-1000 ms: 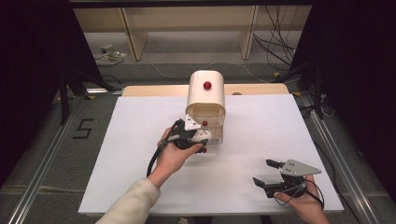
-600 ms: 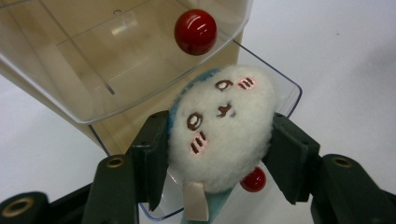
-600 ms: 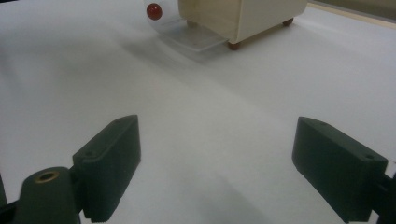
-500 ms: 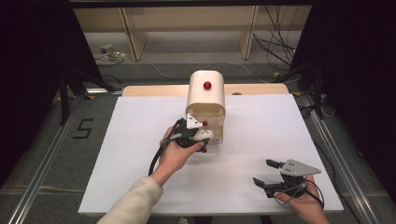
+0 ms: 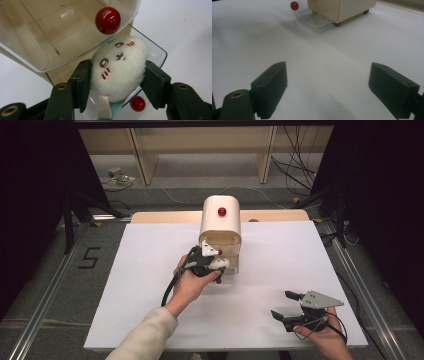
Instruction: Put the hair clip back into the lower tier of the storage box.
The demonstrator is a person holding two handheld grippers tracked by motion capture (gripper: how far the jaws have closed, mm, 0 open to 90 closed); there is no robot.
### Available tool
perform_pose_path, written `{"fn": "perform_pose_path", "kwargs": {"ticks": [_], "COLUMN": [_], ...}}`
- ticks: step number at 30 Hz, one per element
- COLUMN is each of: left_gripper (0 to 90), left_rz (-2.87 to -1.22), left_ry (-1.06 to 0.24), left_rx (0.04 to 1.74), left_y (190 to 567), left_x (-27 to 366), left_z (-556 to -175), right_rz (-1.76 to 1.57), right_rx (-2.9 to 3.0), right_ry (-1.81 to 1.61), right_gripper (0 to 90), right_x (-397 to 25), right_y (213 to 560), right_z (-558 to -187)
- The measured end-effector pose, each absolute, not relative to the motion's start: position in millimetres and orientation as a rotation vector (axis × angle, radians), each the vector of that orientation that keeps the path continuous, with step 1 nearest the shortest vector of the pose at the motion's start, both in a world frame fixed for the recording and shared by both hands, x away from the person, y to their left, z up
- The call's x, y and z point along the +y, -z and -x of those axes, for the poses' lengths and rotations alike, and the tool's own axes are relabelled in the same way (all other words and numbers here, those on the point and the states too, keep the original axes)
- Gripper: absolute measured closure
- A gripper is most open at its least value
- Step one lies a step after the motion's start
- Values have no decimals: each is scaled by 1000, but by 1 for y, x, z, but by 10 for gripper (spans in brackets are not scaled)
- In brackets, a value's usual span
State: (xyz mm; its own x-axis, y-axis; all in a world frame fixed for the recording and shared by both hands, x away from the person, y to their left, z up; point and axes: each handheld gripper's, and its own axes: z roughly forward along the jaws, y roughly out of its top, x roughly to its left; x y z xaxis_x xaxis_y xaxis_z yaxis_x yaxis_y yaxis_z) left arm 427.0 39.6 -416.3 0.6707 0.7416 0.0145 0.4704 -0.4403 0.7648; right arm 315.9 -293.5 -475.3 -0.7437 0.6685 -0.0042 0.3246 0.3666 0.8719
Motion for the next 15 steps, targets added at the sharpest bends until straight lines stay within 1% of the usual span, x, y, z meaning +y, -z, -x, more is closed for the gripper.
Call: {"fn": "perform_pose_path", "kwargs": {"ticks": [15], "left_gripper": [452], "left_rz": [-2090], "left_ry": [-453], "left_rx": [971], "left_y": [421], "left_x": [36], "left_z": [-434], "right_rz": [-865], "right_rx": [2279], "right_ry": [-1328], "right_gripper": [163], "right_x": [-293], "right_y": [476], "right_z": [-316]}}
